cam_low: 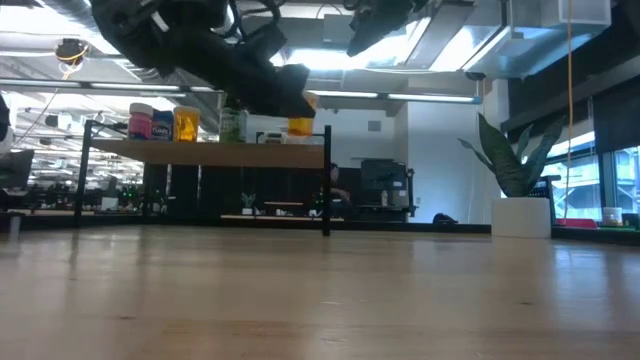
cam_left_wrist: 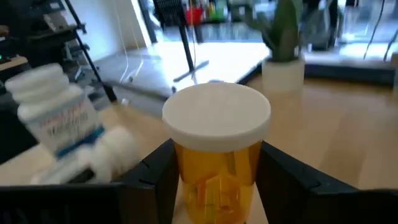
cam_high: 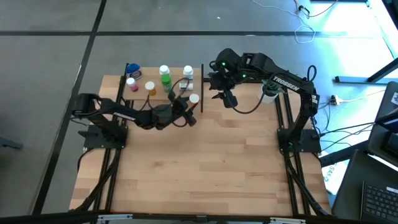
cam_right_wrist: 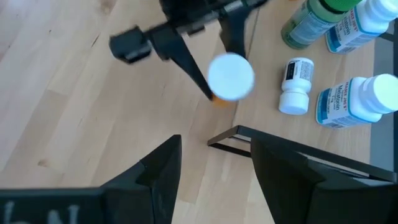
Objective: Pick and place medicine bottles onto shelf by color
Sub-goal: Remove the orange pill bottle from the shelf
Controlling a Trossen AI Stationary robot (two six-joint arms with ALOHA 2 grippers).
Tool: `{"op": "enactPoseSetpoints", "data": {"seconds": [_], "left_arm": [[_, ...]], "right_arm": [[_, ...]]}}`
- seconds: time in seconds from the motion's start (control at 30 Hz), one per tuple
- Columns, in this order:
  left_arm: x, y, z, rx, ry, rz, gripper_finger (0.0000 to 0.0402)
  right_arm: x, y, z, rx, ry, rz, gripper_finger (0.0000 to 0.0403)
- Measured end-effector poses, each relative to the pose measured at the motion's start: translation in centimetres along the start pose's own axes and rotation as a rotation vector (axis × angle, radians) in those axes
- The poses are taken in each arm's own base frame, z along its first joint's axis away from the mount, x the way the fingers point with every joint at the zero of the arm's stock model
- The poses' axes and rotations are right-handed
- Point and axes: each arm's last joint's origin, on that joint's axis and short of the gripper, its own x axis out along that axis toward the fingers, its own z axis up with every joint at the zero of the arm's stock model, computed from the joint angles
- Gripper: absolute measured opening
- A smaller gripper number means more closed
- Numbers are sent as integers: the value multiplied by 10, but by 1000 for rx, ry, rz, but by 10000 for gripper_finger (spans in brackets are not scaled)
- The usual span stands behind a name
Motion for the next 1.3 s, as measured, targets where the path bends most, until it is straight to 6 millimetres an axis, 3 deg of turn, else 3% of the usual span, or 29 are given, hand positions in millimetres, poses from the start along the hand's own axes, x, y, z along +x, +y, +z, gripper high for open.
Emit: {"op": "enactPoseSetpoints", "data": {"seconds": [0.33,0.5,0.9,1.3], "left_arm": [[-56,-14,15,-15,119,-91,165],[-84,-13,12,-83,239,-149,165],[-131,-17,-21,-125,543,-203,165],[-157,-11,-62,-177,493,-131,165]], "right_arm": [[0,1,-2,5,16,12,195],[0,2,-1,-9,15,14,195],[0,2,-1,-18,15,16,195],[0,7,-2,-10,-18,120,195]]}}
